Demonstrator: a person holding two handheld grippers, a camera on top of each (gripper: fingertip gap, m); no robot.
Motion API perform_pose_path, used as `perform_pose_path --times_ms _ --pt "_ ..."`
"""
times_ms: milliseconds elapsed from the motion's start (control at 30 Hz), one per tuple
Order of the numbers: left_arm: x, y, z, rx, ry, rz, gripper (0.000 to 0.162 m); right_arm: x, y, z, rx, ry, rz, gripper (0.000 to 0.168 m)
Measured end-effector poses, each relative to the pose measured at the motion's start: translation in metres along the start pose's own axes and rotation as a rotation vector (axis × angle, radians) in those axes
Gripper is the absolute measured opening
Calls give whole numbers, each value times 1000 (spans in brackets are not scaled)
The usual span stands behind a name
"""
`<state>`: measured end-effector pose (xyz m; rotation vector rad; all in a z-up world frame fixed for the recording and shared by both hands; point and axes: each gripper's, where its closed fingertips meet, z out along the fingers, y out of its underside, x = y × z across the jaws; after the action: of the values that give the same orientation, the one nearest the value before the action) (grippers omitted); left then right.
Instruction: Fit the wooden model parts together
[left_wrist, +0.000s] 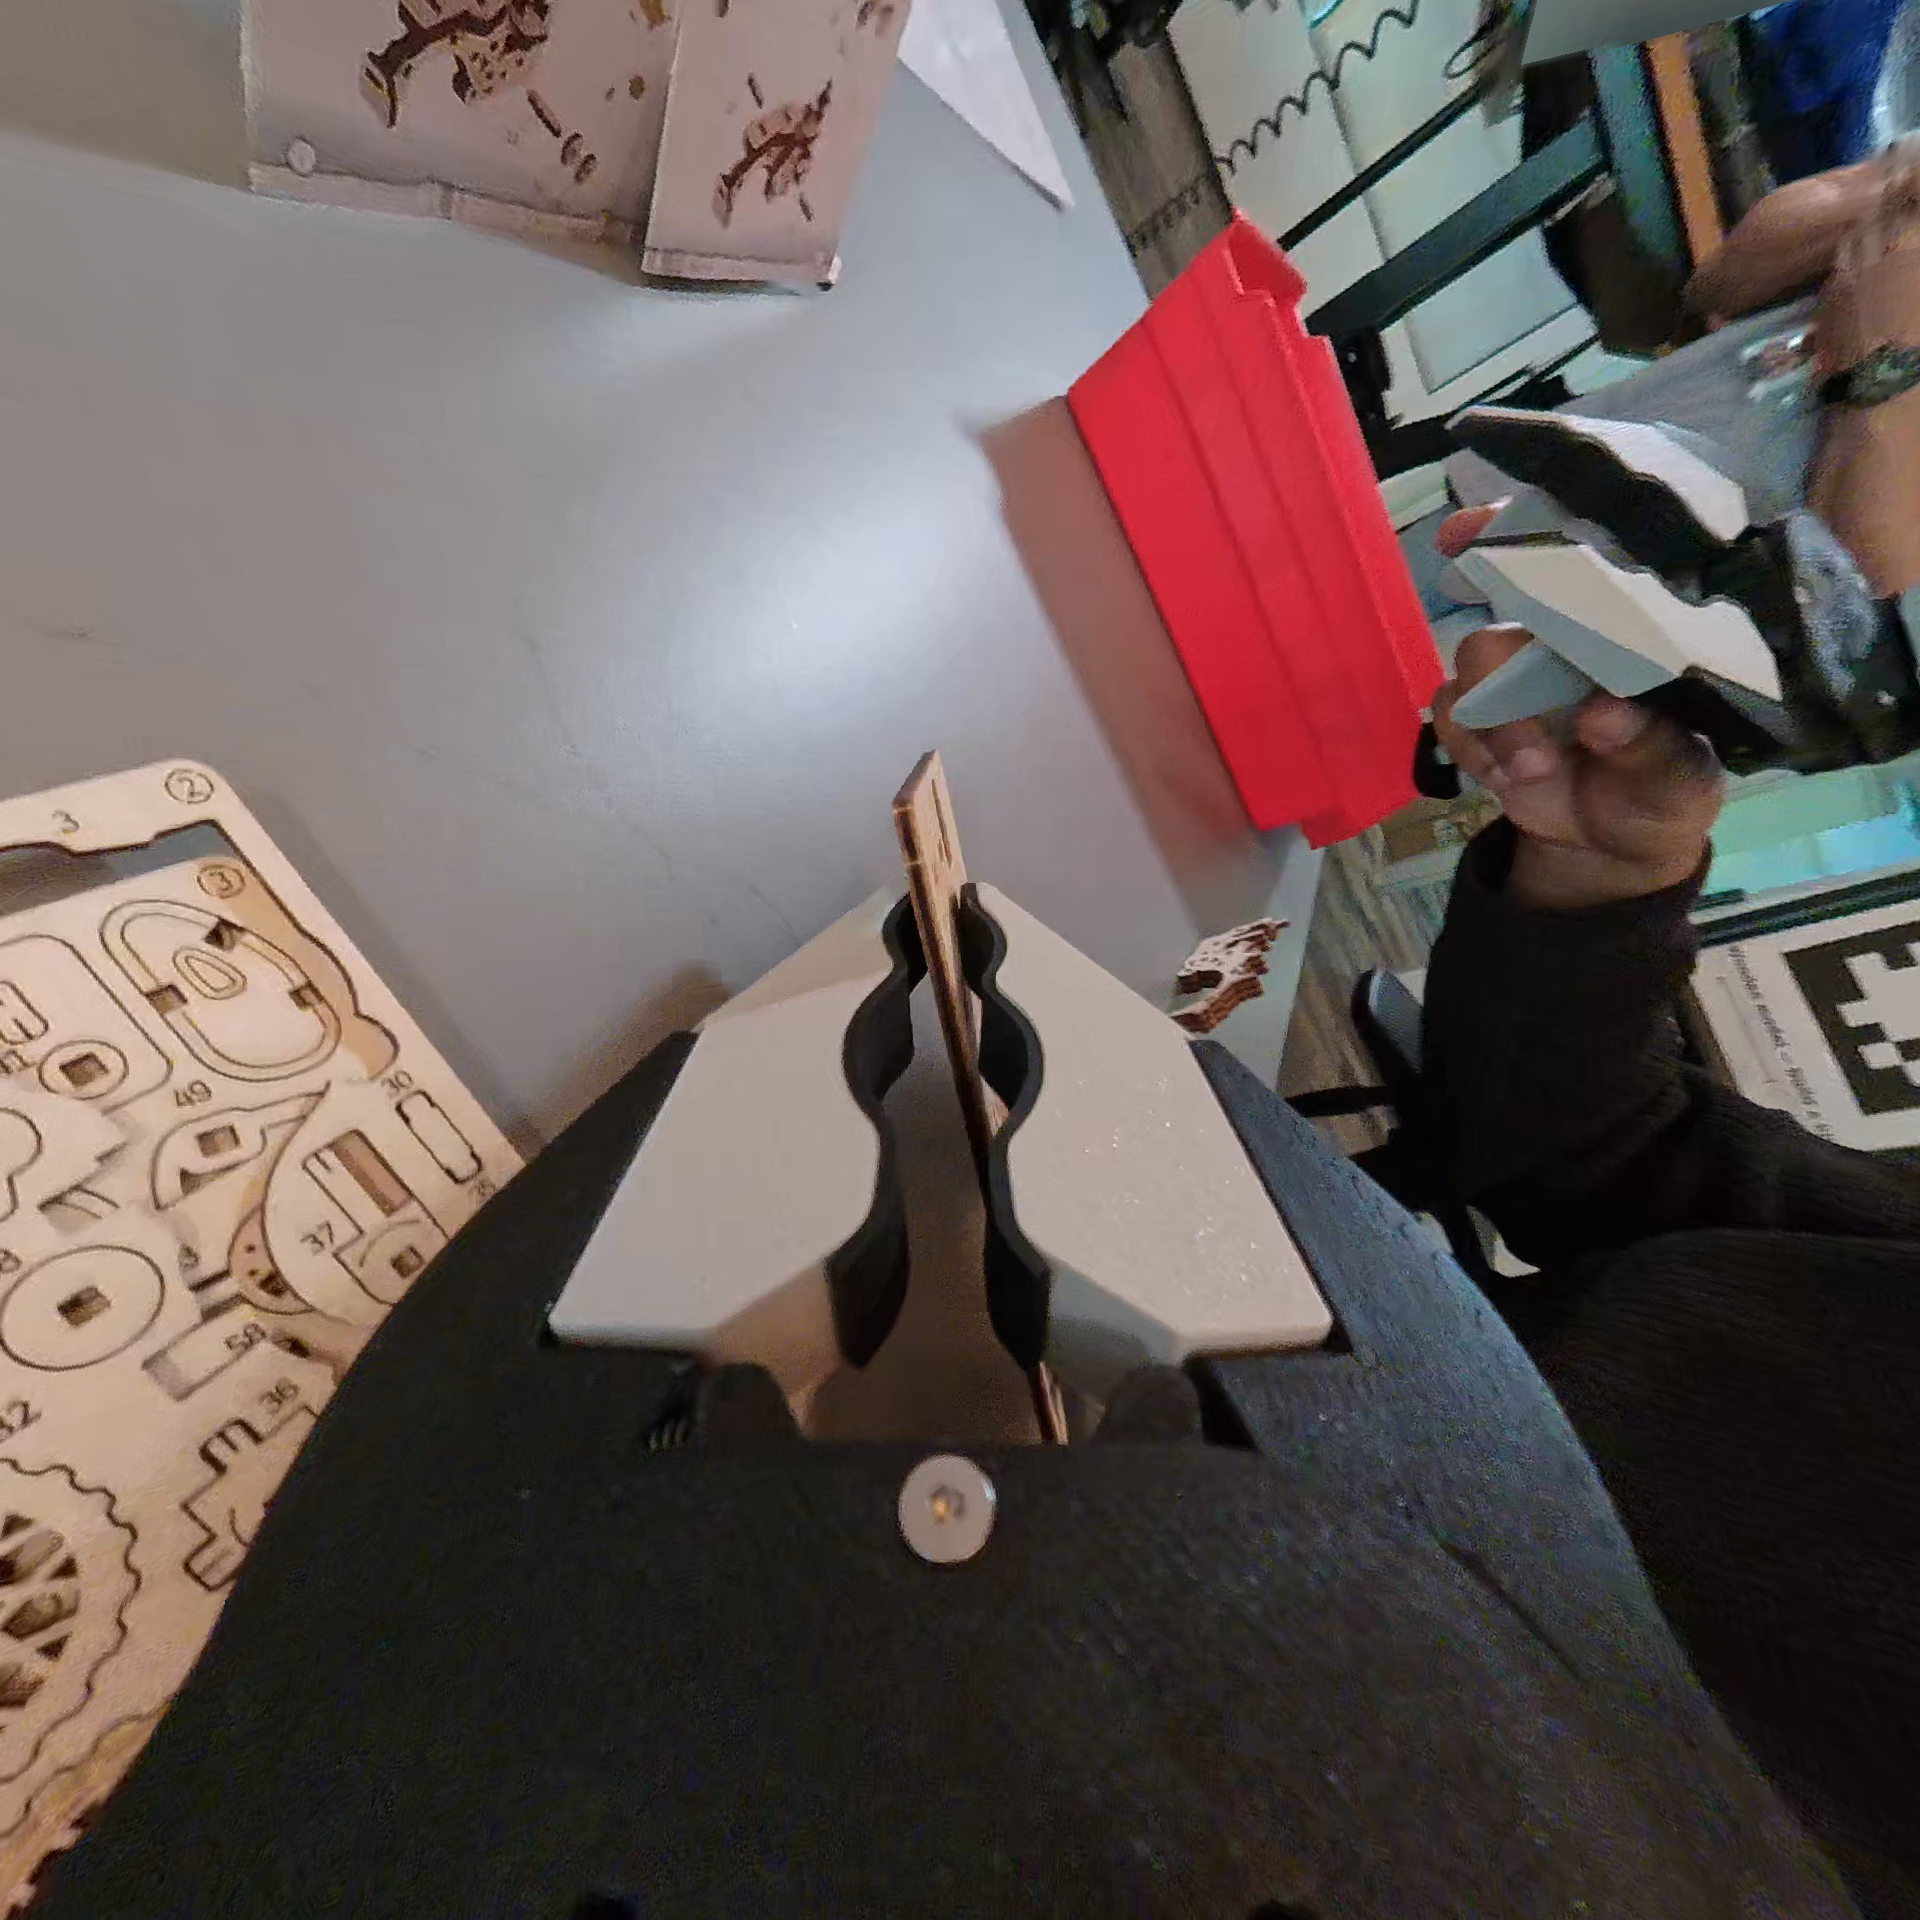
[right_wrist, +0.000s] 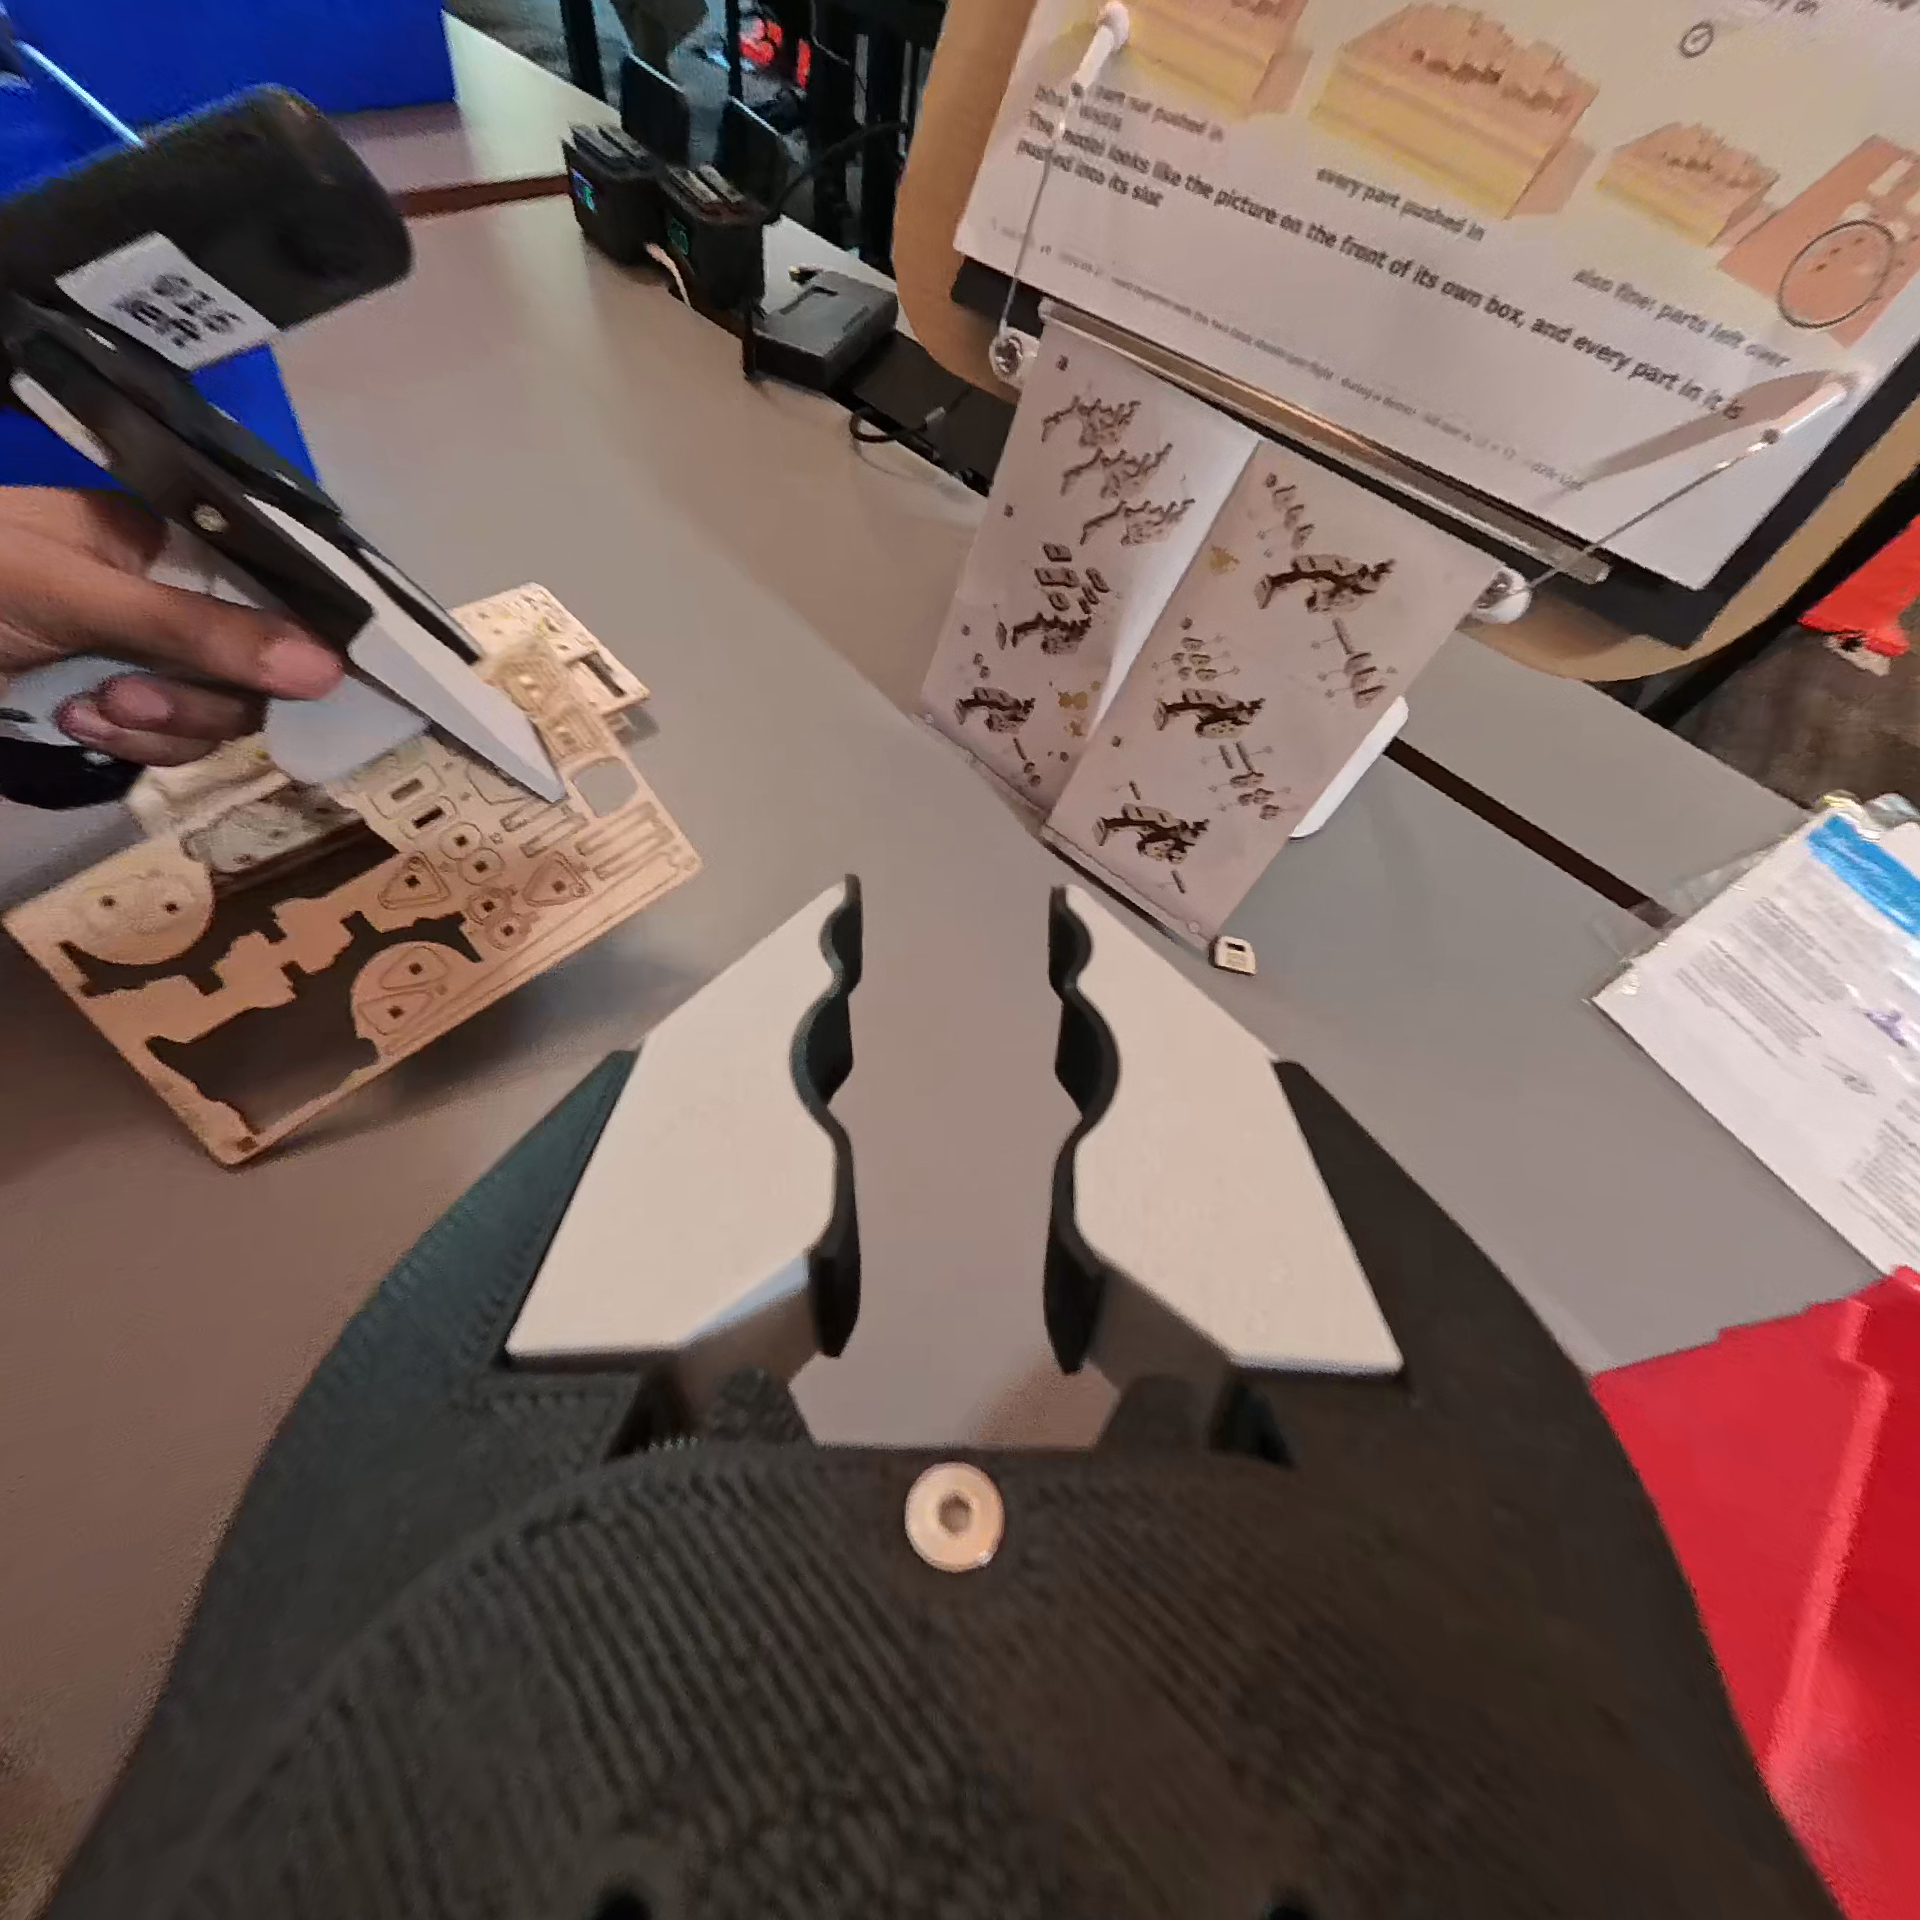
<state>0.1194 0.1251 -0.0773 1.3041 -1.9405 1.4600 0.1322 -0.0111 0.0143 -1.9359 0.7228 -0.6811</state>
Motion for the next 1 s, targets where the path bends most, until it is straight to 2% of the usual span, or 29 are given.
perform_pose_path --times_ms 33,233,333,500,733,933,967,1000 --pt "-4 -1 1 2 -21 5 4 5 3 1 -12 20 -6 34" --pt "-23 -7 -9 31 -138 33 13 48 32 39 -167 87 110 35" --pt "-30 -5 -12 24 -194 48 31 81 52 72 -270 138 116 34" --pt "-27 -7 -20 41 -205 69 43 121 98 116 -439 131 172 27" --pt "-28 -12 -25 64 -190 69 45 120 109 140 -431 79 147 27" --pt "-37 -2 -27 26 -190 54 43 120 118 152 -470 56 163 26" --pt "-37 -1 -29 28 -183 50 39 121 117 153 -460 63 165 21" --pt "-36 -1 -31 27 -174 48 28 121 117 153 -462 61 170 17"
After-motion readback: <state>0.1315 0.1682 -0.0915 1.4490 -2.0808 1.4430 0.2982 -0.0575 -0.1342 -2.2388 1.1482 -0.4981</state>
